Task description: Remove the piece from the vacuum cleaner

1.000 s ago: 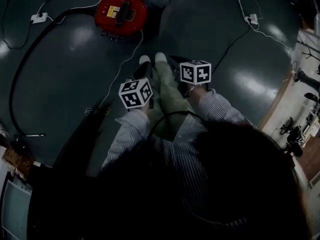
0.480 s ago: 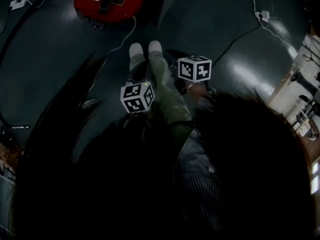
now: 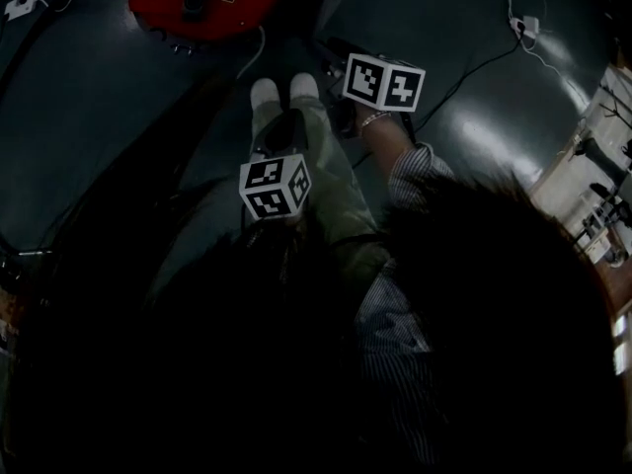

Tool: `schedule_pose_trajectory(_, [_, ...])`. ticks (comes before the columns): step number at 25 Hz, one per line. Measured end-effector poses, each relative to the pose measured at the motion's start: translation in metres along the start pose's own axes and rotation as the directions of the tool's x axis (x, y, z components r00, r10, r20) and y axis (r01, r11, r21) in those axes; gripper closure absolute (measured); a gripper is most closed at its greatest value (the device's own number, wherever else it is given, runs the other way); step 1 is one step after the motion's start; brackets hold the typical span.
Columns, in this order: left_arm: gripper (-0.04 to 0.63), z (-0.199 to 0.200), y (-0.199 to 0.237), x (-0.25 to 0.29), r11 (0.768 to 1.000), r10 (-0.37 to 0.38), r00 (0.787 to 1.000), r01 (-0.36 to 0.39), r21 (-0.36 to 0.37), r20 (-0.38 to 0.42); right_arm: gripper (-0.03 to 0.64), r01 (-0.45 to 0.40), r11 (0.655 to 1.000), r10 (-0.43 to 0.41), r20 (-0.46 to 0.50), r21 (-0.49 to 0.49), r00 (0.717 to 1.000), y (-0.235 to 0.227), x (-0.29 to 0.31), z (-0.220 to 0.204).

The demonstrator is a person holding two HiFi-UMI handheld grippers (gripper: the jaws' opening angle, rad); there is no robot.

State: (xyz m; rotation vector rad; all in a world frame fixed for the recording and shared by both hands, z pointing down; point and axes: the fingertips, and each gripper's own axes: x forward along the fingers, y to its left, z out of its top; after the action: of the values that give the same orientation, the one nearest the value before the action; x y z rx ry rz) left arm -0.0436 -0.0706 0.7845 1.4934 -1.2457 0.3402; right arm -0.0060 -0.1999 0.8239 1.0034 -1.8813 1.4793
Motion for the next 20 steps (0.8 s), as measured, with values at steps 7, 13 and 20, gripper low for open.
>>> schedule_pose_trajectory(7, [0.589,-0.002,0.013,-0.003,1.000,0.008,1.000,-0.008,-0.008,-0.005,0.453,0.092,0.996,-0.092,0.016,0.012,0.996,-0.013,0.020,0.016])
schedule_pose_trajectory(13, [0.589,0.000,0.015,-0.008,0.999,0.021,1.000,-0.021,-0.028,-0.008,0.588,0.044,0.998,-0.046,0.028,0.044,0.999,-0.008,0.010,0.019])
schedule_pose_trajectory(20, [0.589,0.010,0.002,-0.014,1.000,0.016,1.000,-0.016,-0.001,-0.006,0.592,0.055,0.995,-0.058,0.038,0.080,0.998,-0.017,-0.013,0.027])
